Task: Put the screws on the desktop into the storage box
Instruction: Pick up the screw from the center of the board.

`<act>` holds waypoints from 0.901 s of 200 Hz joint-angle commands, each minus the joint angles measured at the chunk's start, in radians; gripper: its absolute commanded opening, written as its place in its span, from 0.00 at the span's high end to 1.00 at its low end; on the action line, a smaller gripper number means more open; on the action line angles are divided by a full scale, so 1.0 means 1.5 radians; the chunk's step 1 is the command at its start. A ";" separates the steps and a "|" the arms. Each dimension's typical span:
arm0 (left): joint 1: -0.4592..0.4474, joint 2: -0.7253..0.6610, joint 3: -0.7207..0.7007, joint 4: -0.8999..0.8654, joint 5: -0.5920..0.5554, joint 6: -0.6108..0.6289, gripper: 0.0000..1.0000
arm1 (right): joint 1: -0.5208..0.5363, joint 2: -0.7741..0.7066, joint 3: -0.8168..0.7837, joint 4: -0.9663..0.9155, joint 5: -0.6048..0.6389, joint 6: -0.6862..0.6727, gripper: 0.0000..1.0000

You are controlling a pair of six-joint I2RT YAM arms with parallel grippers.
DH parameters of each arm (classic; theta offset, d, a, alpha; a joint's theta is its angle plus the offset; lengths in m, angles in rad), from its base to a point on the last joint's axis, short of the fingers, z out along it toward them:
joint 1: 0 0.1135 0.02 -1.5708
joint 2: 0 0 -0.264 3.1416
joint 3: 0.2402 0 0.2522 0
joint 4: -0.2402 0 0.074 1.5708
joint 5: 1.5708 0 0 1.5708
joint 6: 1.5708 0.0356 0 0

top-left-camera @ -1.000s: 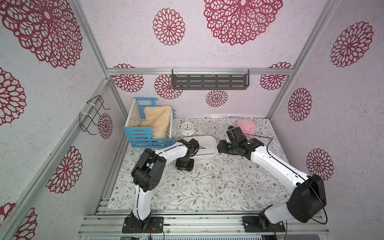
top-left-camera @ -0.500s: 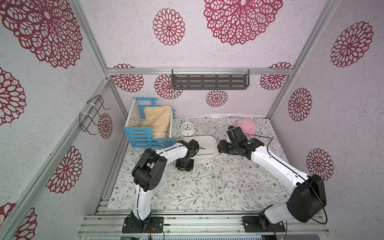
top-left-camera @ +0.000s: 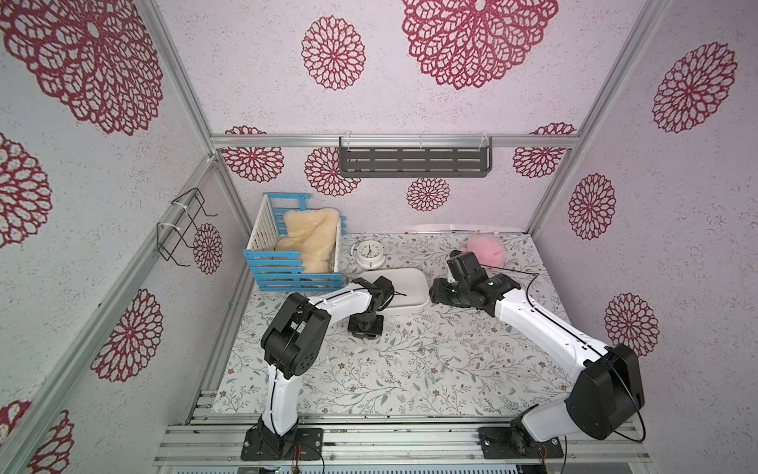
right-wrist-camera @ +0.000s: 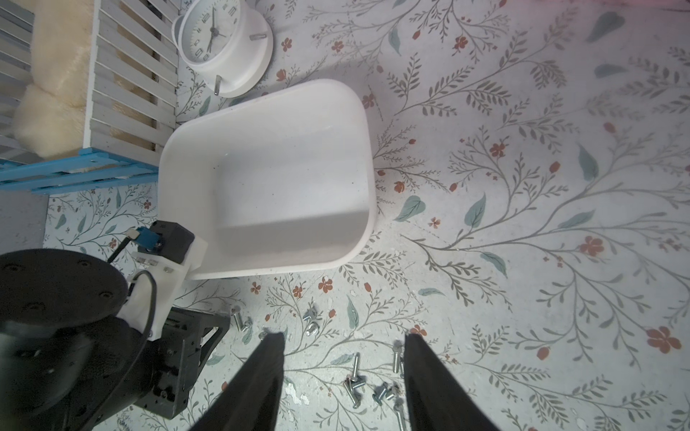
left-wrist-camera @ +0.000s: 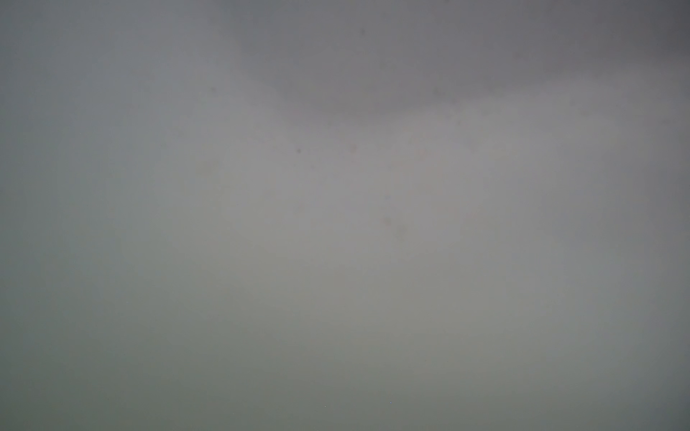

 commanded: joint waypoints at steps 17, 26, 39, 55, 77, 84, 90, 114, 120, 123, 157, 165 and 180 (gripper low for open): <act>-0.007 0.016 -0.019 0.010 -0.004 0.004 0.82 | -0.004 -0.007 0.004 0.012 -0.001 -0.011 0.45; -0.007 0.014 -0.021 0.009 -0.004 0.005 0.83 | -0.004 -0.007 0.004 0.012 -0.001 -0.011 0.45; -0.007 0.008 -0.025 0.009 -0.003 0.005 0.84 | -0.004 -0.007 0.005 0.013 -0.001 -0.011 0.45; -0.007 0.003 -0.030 0.009 -0.002 0.006 0.85 | -0.004 -0.007 0.004 0.013 -0.002 -0.010 0.45; -0.006 -0.003 -0.034 0.009 -0.001 0.007 0.86 | -0.004 -0.006 0.005 0.012 -0.004 -0.009 0.45; -0.007 -0.004 -0.035 0.009 -0.001 0.007 0.86 | -0.004 -0.006 0.006 0.011 -0.004 -0.009 0.45; -0.007 -0.005 -0.036 0.008 0.000 0.006 0.86 | -0.004 -0.006 0.007 0.012 -0.004 -0.008 0.45; -0.007 -0.020 -0.037 0.002 -0.003 0.005 0.86 | -0.004 -0.006 0.008 0.011 -0.004 -0.009 0.45; -0.008 -0.023 -0.037 -0.001 -0.004 0.006 0.86 | -0.004 -0.006 0.009 0.010 -0.004 -0.009 0.45; -0.008 -0.025 -0.037 -0.002 -0.004 0.006 0.86 | -0.005 -0.006 0.009 0.010 -0.004 -0.009 0.45; -0.009 -0.070 -0.040 -0.019 -0.004 0.005 0.86 | -0.004 -0.006 0.008 0.009 -0.004 -0.007 0.45; -0.009 -0.077 -0.042 -0.022 -0.002 0.005 0.86 | -0.005 -0.007 0.009 0.009 -0.004 -0.007 0.45; -0.011 -0.090 -0.046 -0.027 0.000 0.002 0.86 | -0.005 -0.007 0.009 0.009 -0.003 -0.007 0.45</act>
